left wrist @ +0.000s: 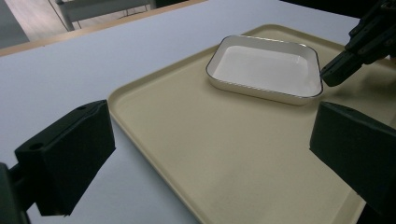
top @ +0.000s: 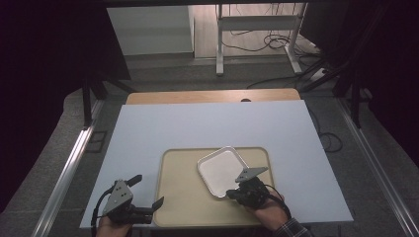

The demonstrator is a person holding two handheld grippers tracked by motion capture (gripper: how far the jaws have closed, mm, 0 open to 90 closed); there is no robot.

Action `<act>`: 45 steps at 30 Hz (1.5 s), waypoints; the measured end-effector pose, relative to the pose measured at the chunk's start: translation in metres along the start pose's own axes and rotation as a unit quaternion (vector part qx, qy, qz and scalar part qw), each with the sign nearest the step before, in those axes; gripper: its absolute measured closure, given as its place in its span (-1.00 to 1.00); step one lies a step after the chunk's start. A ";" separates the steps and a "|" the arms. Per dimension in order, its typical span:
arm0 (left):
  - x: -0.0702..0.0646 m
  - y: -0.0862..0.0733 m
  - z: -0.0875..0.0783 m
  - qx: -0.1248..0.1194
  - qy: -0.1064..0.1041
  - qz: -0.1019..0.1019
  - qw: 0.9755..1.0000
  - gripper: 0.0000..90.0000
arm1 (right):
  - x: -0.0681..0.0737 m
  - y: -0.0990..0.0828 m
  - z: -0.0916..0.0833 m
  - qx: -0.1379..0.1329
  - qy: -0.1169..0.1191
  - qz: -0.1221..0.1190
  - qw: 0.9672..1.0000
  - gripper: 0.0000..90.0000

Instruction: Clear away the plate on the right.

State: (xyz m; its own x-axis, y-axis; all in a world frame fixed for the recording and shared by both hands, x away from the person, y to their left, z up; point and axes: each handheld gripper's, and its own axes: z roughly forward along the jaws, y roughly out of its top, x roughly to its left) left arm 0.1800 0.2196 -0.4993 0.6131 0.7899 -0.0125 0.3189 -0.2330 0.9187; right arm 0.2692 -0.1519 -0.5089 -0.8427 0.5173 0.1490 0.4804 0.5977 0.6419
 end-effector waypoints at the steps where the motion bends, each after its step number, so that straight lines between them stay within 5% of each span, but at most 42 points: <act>1: 0.000 0.000 0.000 0.000 0.000 0.000 1.000 -1.00 | 0.000 0.000 0.001 0.003 0.002 0.000 1.000 0.99; 28: -0.002 0.000 0.000 0.002 0.002 0.012 1.000 -1.00 | 0.008 0.020 0.040 -0.003 0.004 -0.030 1.000 0.99; 45: -0.004 0.001 0.001 0.005 0.004 0.021 1.000 -1.00 | 0.007 0.021 0.034 -0.015 0.017 -0.016 1.000 0.92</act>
State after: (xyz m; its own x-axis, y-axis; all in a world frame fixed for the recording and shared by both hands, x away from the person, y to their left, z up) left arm 0.1780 0.2158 -0.4987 0.6212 0.7831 0.0297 0.2991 -0.2720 0.9146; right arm 0.2813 -0.1149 -0.5200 -0.8659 0.4764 0.1523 0.4449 0.5946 0.6697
